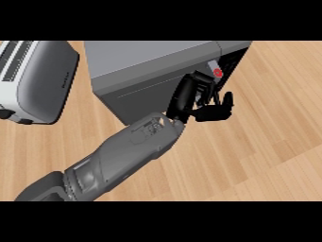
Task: Pick up the milk, place it into the microwave and close the microwave
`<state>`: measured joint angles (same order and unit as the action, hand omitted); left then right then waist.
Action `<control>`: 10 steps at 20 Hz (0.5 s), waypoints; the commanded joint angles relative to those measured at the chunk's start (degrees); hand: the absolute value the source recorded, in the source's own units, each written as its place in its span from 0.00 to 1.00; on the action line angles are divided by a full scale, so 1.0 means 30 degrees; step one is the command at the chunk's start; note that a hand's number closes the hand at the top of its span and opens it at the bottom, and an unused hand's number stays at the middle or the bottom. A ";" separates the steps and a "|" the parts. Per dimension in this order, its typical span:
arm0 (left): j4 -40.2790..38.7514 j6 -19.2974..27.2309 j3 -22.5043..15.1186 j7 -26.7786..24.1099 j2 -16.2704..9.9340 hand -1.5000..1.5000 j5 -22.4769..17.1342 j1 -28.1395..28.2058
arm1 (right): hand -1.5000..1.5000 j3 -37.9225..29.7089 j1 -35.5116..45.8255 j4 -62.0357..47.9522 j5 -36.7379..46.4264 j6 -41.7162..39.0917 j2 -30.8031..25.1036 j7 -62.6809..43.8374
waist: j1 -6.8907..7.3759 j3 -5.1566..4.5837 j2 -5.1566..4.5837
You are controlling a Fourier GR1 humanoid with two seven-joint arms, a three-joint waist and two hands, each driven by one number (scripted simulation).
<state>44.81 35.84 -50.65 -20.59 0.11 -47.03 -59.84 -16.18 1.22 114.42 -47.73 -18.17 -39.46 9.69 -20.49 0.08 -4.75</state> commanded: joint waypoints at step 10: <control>-0.3455 -0.0595 0.1091 -0.0316 -0.2001 0.00 -0.1366 0.0231 | 0.00 -0.1250 -0.0887 0.0737 -0.0777 0.0500 -0.0262 -0.0537 | 0.1693 -0.0063 -0.0131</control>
<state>43.98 30.24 -53.64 -21.68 0.08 -48.94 -60.98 -19.27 -0.44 116.01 -49.50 -16.97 -40.24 8.57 -17.59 0.01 -4.78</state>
